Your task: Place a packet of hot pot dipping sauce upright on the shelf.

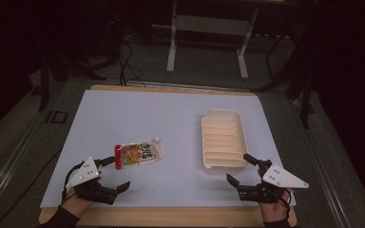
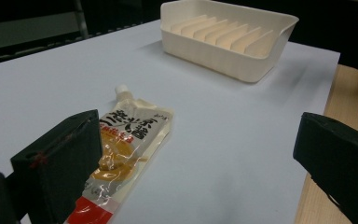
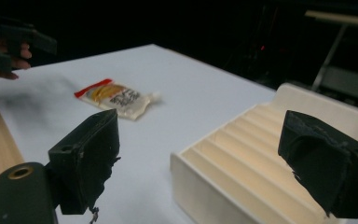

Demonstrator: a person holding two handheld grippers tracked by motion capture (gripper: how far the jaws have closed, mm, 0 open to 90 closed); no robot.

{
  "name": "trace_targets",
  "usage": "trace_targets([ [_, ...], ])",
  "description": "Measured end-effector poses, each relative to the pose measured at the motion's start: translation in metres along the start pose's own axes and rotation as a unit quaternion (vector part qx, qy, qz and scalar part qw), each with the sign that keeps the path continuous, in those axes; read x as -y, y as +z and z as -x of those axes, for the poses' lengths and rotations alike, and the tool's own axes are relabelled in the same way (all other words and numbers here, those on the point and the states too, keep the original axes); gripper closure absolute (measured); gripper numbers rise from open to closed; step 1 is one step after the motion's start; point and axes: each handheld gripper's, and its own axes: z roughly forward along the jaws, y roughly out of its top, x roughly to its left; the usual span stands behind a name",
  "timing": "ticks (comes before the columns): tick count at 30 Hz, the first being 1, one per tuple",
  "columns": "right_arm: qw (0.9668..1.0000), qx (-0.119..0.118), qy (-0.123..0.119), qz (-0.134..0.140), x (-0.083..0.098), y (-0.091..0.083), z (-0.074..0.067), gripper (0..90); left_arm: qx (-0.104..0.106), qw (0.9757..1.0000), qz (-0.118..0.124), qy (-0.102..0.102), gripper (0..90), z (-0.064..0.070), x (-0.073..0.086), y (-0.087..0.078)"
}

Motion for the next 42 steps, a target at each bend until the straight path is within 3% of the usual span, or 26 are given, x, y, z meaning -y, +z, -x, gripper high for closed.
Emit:
trace_targets([
  [5, 0.9999, -0.01, 0.004, -0.006, -0.006, -0.005, -0.006, 12.3, 0.008, 0.9998, 0.016, 0.012, 1.7, 0.003, -0.002, -0.003],
  [9, 0.9999, -0.017, -0.001, -0.003, -0.008, -0.005, -0.008, 12.3, 0.016, 0.9997, 0.007, 0.016, 1.7, 0.004, -0.002, -0.001],
  [15, 0.9997, -0.019, -0.014, -0.005, -0.01, -0.007, -0.012, 12.5, 0.032, 0.999, 0.013, 0.028, 1.7, 0.009, -0.004, 0.0],
  [18, 0.9997, -0.019, -0.013, -0.005, -0.011, -0.007, -0.013, 12.7, 0.051, 0.9986, 0.005, 0.008, 1.7, 0.011, -0.005, 0.001],
  [21, 0.9998, -0.013, -0.012, -0.003, -0.01, -0.007, -0.013, 12.6, 0.055, 0.9985, -0.002, 0.001, 1.7, 0.013, -0.008, 0.003],
  [25, 0.9999, -0.011, -0.008, -0.003, -0.01, -0.007, -0.012, 12.5, 0.042, 0.9989, -0.009, 0.018, 1.7, 0.017, -0.017, 0.004],
  [30, 0.9999, -0.013, -0.006, -0.008, -0.01, -0.005, -0.013, 12.0, 0.039, 0.9991, -0.008, 0.018, 1.7, 0.02, -0.03, 0.006],
  [33, 0.9999, -0.013, -0.004, -0.01, -0.01, -0.004, -0.014, 11.1, 0.048, 0.9984, -0.011, 0.027, 1.7, 0.02, -0.035, 0.006],
  [38, 0.9998, -0.018, 0.002, -0.01, -0.01, -0.001, -0.015, 11.1, 0.057, 0.9979, -0.017, 0.025, 1.7, 0.016, -0.045, 0.005],
  [42, 0.9997, -0.022, -0.001, -0.014, -0.01, 0.0, -0.017, 11.1, 0.053, 0.9982, -0.021, 0.021, 1.7, 0.01, -0.051, 0.006],
])
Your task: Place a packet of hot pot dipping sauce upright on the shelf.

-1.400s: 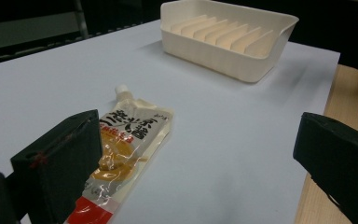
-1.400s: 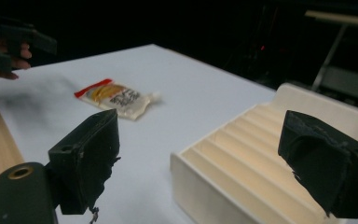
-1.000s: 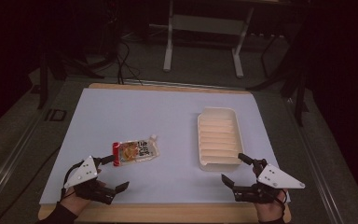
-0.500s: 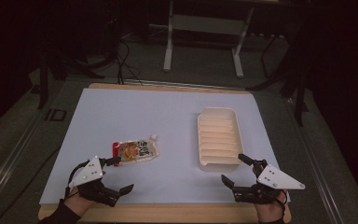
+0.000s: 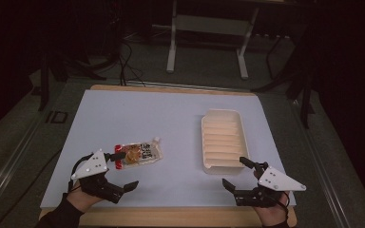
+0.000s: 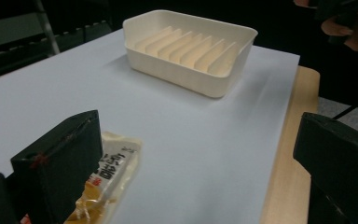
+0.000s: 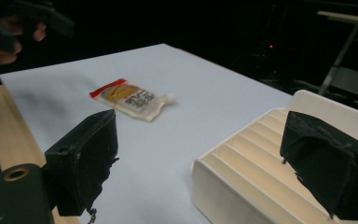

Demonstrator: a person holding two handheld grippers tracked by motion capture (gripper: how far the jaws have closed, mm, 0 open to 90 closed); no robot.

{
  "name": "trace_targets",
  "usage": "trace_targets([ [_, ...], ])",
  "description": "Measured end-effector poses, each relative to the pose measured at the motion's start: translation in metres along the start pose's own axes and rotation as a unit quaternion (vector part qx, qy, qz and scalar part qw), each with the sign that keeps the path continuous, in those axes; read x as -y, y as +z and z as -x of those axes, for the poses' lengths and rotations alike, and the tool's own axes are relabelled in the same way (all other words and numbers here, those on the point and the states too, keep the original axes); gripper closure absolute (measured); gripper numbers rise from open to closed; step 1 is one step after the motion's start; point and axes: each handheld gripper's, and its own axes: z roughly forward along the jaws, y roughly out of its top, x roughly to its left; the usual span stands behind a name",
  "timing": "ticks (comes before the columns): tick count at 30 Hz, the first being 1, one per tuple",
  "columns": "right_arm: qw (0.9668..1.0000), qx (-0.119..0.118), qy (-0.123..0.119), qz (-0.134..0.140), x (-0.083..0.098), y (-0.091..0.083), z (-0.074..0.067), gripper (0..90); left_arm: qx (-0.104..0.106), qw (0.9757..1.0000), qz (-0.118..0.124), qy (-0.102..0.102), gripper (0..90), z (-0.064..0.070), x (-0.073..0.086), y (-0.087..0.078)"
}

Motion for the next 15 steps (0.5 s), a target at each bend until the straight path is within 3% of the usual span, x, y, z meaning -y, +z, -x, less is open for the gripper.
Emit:
trace_targets([
  [7, 0.9999, -0.011, -0.003, -0.002, 0.0, 0.002, -0.003, 11.1, -0.009, 0.9998, -0.015, 0.002, 1.6, -0.011, -0.01, 0.008],
  [15, 0.9999, -0.014, -0.007, 0.001, 0.0, 0.003, -0.004, 11.1, -0.018, 0.9996, -0.017, -0.011, 1.7, -0.031, -0.021, 0.018],
])
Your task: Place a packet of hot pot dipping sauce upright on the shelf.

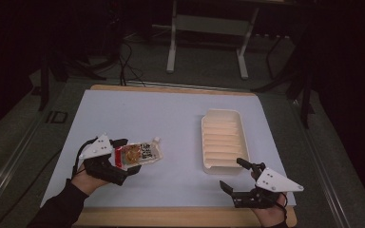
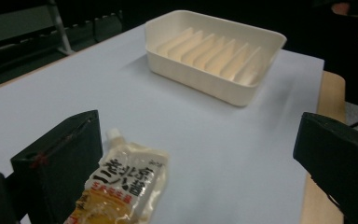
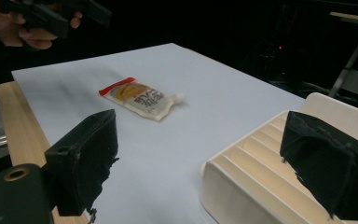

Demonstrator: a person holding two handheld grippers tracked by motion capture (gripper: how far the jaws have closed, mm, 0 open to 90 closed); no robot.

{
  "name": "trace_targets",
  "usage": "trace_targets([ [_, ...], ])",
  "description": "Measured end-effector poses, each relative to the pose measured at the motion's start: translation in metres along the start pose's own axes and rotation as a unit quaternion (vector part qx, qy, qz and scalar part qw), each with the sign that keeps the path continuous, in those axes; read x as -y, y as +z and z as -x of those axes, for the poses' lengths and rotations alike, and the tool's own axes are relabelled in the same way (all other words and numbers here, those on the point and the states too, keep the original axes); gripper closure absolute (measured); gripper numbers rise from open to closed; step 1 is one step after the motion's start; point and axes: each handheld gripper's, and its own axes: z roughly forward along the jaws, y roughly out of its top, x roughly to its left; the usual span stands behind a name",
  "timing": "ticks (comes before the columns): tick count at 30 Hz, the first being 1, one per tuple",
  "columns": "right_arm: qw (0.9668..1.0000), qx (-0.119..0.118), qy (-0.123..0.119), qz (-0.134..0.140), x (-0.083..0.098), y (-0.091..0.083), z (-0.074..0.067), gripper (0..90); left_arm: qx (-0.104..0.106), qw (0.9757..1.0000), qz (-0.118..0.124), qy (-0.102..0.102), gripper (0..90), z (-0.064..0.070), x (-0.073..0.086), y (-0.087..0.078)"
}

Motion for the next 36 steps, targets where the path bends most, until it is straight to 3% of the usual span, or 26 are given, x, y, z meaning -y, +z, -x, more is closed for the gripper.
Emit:
trace_targets([
  [10, 1.0, -0.002, 0.0, -0.001, 0.0, 0.0, -0.001, 11.2, -0.013, 0.9997, -0.019, 0.001, 2.4, -0.02, -0.01, 0.019],
  [15, 1.0, -0.004, 0.005, 0.001, 0.0, 0.0, 0.0, 11.2, -0.016, 0.9995, -0.028, 0.001, 5.7, -0.031, -0.009, 0.032],
  [22, 1.0, -0.007, 0.005, 0.004, 0.001, 0.0, 0.0, 11.3, -0.036, 0.9981, -0.05, -0.003, 12.2, -0.047, -0.003, 0.052],
  [26, 1.0, -0.008, 0.005, 0.003, 0.001, 0.0, 0.0, 11.4, -0.034, 0.9977, -0.058, -0.006, 14.3, -0.052, -0.001, 0.057],
  [27, 0.9999, -0.01, 0.005, 0.003, 0.001, 0.0, 0.0, 11.4, -0.033, 0.9967, -0.073, -0.005, 16.3, -0.058, 0.003, 0.066],
  [30, 0.9999, -0.012, 0.005, 0.003, 0.001, 0.001, 0.0, 11.4, -0.031, 0.9957, -0.088, 0.003, 20.0, -0.063, 0.007, 0.075],
  [36, 0.9998, -0.016, 0.009, -0.001, 0.003, 0.002, 0.0, 11.4, -0.021, 0.9943, -0.105, -0.003, 24.2, -0.073, 0.017, 0.09],
])
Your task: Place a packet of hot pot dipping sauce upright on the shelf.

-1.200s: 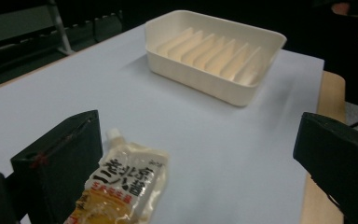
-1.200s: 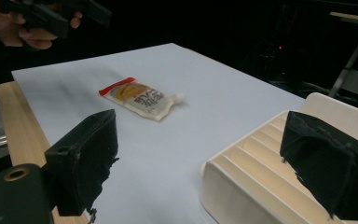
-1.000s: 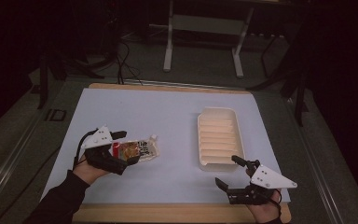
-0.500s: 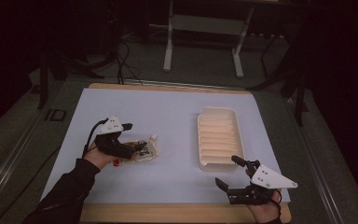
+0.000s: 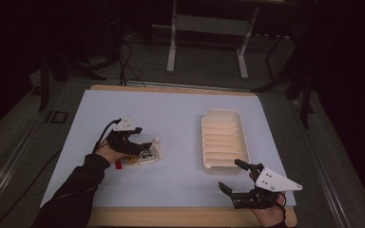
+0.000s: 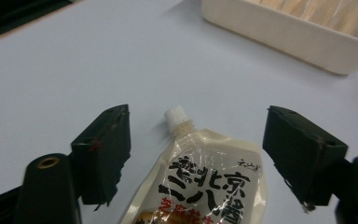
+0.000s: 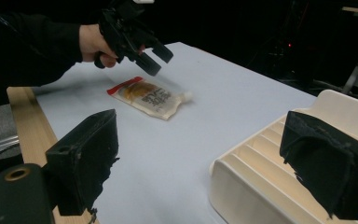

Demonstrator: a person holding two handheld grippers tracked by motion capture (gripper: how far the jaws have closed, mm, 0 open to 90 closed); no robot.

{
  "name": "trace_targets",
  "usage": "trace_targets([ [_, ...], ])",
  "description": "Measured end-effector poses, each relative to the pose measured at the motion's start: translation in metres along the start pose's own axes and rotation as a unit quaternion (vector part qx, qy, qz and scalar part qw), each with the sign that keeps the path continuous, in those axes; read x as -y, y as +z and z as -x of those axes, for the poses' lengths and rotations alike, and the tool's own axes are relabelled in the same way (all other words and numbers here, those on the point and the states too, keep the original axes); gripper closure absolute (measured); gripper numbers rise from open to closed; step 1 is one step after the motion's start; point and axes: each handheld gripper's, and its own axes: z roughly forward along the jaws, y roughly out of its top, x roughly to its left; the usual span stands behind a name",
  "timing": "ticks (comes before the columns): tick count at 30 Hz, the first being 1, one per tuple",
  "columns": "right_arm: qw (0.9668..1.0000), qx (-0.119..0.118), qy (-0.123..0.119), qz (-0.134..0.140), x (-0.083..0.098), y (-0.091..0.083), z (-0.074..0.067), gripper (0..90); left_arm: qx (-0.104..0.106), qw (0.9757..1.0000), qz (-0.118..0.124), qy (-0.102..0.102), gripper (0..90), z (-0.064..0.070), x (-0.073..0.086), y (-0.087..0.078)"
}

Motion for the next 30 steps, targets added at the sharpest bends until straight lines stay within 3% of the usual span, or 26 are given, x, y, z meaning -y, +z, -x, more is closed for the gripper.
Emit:
trace_targets([
  [2, 1.0, -0.001, 0.001, 0.0, 0.0, 0.0, 0.0, 11.4, 0.002, 1.0, -0.005, -0.001, 28.1, -0.002, 0.002, 0.005],
  [9, 1.0, -0.004, 0.002, -0.005, 0.002, 0.002, 0.0, 11.4, 0.003, 0.999, -0.044, 0.004, 31.2, -0.01, 0.007, 0.022],
  [13, 1.0, -0.005, 0.002, -0.006, 0.002, 0.002, 0.0, 11.4, 0.006, 0.9985, -0.054, 0.001, 32.1, -0.014, 0.01, 0.028],
  [19, 1.0, -0.004, 0.004, -0.007, 0.003, 0.002, 0.001, 11.5, 0.003, 0.9957, -0.092, 0.013, 33.2, -0.02, 0.012, 0.04],
  [25, 1.0, -0.003, 0.002, -0.008, 0.003, 0.003, 0.001, 11.5, 0.014, 0.9955, -0.093, 0.003, 33.2, -0.023, 0.015, 0.044],
  [28, 1.0, -0.002, 0.003, -0.008, 0.003, 0.003, 0.002, 11.5, 0.018, 0.994, -0.108, -0.003, 33.9, -0.022, 0.015, 0.046],
  [30, 1.0, -0.003, 0.003, -0.008, 0.003, 0.003, 0.001, 11.5, 0.017, 0.9923, -0.122, 0.005, 34.9, -0.02, 0.013, 0.046],
])
